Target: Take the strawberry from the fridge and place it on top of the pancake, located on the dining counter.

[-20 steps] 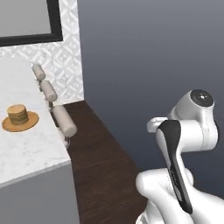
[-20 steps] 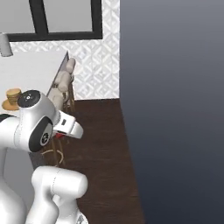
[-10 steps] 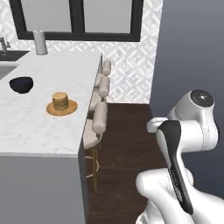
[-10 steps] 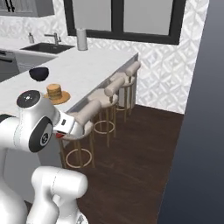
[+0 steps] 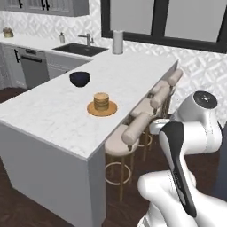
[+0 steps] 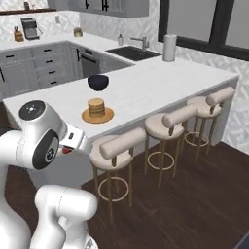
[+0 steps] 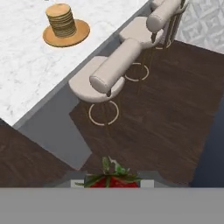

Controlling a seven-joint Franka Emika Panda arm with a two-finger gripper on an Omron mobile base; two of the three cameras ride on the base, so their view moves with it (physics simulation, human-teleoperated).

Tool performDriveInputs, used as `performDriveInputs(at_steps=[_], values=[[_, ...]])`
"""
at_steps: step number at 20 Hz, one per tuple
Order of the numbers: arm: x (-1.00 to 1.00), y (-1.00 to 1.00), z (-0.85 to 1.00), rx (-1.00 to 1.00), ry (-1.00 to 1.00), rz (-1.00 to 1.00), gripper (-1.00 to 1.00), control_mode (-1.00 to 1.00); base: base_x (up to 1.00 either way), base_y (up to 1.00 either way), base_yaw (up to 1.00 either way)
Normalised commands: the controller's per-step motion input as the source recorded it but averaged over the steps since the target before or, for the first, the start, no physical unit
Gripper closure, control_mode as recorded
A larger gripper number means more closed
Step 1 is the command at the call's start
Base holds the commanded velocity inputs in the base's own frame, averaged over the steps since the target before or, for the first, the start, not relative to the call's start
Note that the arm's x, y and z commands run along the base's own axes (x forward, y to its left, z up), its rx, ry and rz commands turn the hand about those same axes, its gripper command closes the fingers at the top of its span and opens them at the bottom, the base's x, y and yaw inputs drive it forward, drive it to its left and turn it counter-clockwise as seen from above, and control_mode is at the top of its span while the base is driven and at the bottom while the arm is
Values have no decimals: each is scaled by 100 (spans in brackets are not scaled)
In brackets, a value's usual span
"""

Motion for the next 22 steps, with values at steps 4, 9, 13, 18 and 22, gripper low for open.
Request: performDriveInputs(at_steps=[4, 9, 13, 18, 22], values=[[0, 0, 0, 0, 0, 0, 100, 100, 56, -84, 70], [0, 0, 0, 0, 0, 0, 100, 100, 6, -69, 81], [0, 0, 0, 0, 0, 0, 100, 100, 0, -45, 91], [0, 0, 0, 0, 0, 0, 100, 100, -61, -92, 68], [0, 0, 0, 0, 0, 0, 100, 100, -76, -100, 36]])
